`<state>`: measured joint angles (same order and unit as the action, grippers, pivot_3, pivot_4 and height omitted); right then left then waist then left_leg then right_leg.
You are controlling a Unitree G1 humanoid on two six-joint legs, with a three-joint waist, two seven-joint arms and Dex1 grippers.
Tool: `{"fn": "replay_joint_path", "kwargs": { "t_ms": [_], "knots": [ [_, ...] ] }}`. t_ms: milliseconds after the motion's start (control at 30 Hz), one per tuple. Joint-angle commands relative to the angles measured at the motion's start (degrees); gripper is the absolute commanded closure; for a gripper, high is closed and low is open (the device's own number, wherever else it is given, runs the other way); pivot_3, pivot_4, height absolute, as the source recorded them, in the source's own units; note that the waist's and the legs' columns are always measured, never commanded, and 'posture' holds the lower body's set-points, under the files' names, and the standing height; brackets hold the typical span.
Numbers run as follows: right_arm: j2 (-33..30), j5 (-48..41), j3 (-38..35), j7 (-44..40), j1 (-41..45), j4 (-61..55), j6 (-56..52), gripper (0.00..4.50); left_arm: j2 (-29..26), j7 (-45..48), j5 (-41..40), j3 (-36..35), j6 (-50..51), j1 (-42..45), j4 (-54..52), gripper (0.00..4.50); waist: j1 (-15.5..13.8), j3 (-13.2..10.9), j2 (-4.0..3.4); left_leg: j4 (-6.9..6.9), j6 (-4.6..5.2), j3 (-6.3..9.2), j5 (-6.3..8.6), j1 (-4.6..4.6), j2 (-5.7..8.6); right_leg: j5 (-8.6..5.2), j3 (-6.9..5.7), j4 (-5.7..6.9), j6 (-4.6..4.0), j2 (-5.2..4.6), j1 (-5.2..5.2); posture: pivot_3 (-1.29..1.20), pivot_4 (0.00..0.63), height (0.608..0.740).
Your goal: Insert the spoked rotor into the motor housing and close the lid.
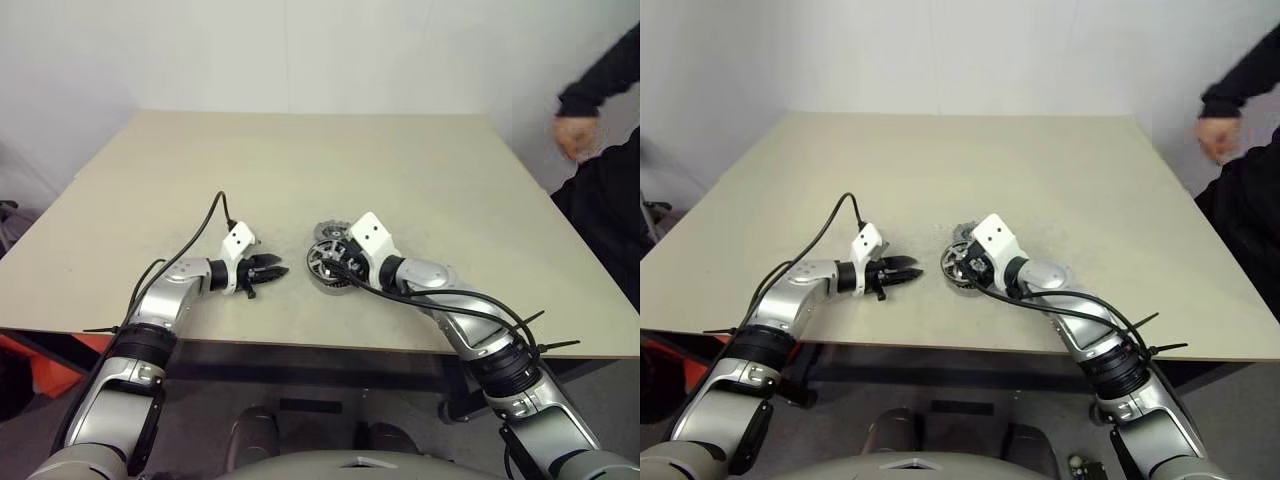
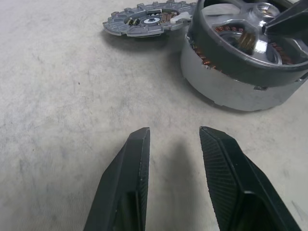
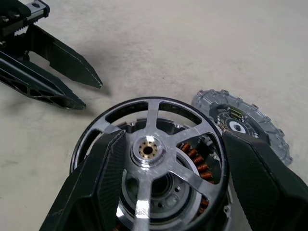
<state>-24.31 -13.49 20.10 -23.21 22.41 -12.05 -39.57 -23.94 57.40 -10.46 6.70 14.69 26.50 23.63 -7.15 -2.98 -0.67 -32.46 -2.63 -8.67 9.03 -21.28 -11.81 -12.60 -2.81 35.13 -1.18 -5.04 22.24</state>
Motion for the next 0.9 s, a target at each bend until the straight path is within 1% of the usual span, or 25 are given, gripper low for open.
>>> {"fn": "replay_joint_path", "kwargs": {
  "t_ms": [33,267,567,900],
  "knots": [
    [-0.77,0.72,-2.35,-0.64,-1.13,-3.34,-1.02,1.21,-0.22,-0.33,-0.18,-0.78,-1.16,0.96,-0.84,2.74,0.0,0.0,0.0,0.0,0.01,0.0,0.0,0.0,0.0,0.0,0.0,0.0,0.0,0.0,0.0,0.0,0.0,0.74],
    [-1.7,0.71,-3.93,-0.8,-4.08,-7.83,-4.3,1.21,0.05,-0.67,0.08,-0.66,-1.68,1.23,0.12,2.74,0.02,0.0,0.0,0.0,0.05,0.0,0.03,0.09,0.0,-0.01,0.02,-0.01,0.02,0.0,-0.07,0.0,0.0,0.74],
    [-1.19,1.46,-6.07,-0.42,-4.36,-8.58,-4.95,1.21,0.09,-0.51,0.22,-0.5,-1.55,1.35,0.12,2.74,0.03,0.0,0.0,0.02,0.1,0.0,0.06,0.09,0.0,-0.04,0.02,-0.01,0.08,-0.01,-0.06,0.0,0.0,0.74],
    [-0.75,2.31,-6.45,-0.92,-4.15,-7.97,-4.66,1.21,0.13,-0.65,0.25,-0.65,-1.73,1.41,0.46,2.74,0.03,0.0,0.0,0.03,0.1,-0.01,0.06,0.1,0.0,-0.03,0.02,-0.01,0.05,-0.01,-0.05,0.0,0.0,0.74]
  ]
}}
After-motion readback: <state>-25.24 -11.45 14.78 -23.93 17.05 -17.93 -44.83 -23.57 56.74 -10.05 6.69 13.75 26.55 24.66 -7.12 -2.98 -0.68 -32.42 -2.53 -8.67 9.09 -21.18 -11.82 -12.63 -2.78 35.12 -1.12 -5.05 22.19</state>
